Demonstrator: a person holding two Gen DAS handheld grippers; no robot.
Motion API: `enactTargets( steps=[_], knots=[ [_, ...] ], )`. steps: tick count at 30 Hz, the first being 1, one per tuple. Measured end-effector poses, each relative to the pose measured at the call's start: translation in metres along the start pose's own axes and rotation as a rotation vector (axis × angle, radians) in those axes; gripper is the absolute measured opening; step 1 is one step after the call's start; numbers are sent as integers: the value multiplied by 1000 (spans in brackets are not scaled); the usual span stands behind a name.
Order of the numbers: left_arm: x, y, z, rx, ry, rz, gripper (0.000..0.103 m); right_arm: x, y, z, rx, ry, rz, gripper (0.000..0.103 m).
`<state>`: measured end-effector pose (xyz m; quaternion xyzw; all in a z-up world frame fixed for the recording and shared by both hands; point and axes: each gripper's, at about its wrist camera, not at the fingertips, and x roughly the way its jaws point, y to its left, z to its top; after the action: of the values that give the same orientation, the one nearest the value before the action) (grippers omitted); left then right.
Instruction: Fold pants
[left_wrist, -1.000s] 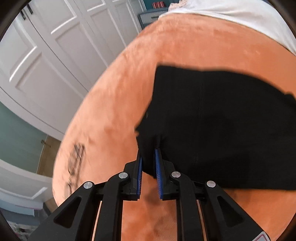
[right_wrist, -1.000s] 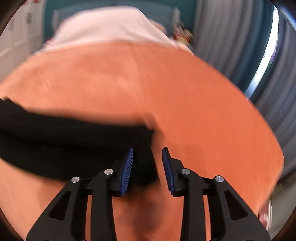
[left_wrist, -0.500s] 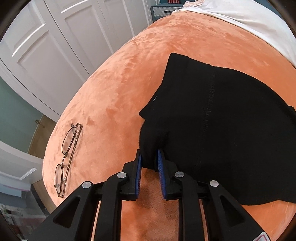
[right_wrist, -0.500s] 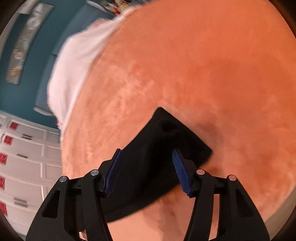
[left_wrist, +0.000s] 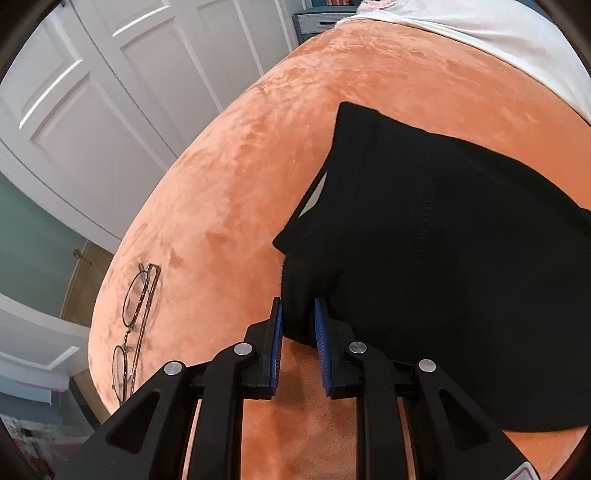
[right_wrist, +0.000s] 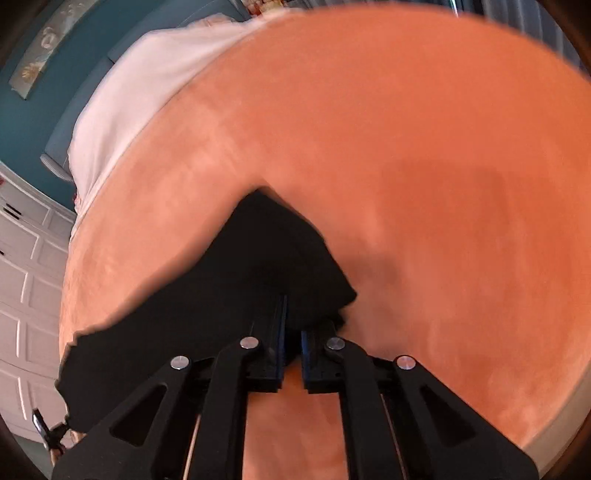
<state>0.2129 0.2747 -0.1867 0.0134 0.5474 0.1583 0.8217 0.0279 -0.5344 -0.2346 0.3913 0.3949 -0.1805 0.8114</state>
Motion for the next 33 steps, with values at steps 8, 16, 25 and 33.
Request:
enactTargets(
  steps=[8, 16, 25, 33],
  knots=[
    [2, 3, 3, -5, -2, -21, 19, -57, 89, -23, -237, -172, -223, 23],
    [2, 4, -7, -19, -62, -43, 22, 23, 359, -133, -717, 161, 299, 57],
    [0, 19, -13, -61, -93, -144, 22, 171, 526, -184, -702, 421, 336, 38],
    [-2, 12, -9, 4, -160, -118, 22, 219, 578, -249, -1056, 440, 145, 7]
  ],
)
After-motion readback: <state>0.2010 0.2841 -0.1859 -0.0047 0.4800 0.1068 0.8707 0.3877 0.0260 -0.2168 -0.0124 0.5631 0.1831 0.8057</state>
